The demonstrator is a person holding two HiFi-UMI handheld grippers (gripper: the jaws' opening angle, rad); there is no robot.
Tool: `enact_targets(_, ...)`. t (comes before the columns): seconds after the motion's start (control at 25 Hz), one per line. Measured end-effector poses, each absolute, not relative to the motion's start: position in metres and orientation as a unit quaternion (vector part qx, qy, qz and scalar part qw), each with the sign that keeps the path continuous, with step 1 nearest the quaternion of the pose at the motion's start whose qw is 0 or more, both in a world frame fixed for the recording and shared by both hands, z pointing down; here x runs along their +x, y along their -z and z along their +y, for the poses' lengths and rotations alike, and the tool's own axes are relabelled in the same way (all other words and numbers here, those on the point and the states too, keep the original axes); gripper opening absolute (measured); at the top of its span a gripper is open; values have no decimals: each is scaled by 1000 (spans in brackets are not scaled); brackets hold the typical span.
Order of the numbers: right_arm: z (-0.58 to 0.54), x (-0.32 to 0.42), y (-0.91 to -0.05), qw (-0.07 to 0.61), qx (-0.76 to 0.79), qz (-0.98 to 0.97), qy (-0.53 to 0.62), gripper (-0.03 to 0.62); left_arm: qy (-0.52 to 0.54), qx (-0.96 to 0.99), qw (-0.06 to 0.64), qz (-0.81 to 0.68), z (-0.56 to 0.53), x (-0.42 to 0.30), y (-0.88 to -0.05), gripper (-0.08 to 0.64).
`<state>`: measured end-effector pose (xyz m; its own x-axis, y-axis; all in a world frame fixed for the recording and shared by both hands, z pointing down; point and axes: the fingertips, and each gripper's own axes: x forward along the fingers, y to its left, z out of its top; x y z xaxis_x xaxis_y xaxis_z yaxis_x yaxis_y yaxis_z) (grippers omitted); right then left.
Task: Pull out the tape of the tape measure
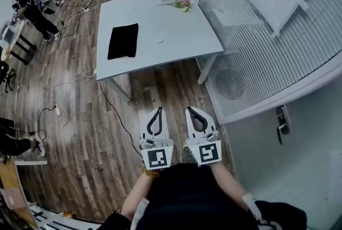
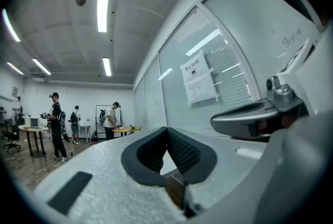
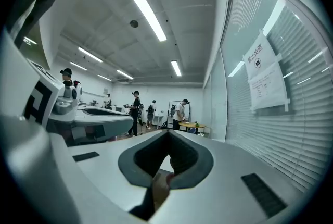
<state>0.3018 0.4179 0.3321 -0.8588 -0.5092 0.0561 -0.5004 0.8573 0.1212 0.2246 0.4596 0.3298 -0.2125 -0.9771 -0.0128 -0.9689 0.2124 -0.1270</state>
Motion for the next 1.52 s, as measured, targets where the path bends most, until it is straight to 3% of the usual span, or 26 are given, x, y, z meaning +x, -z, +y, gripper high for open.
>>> enact_targets(0.88, 301, 365, -376, 58, 262, -963, 1, 2, 63, -624, 5, 779, 360, 279, -369, 6)
enact_targets(1.52, 265, 328, -391, 96, 268, -958, 14, 2, 38, -671, -14, 740, 288, 252, -389, 6)
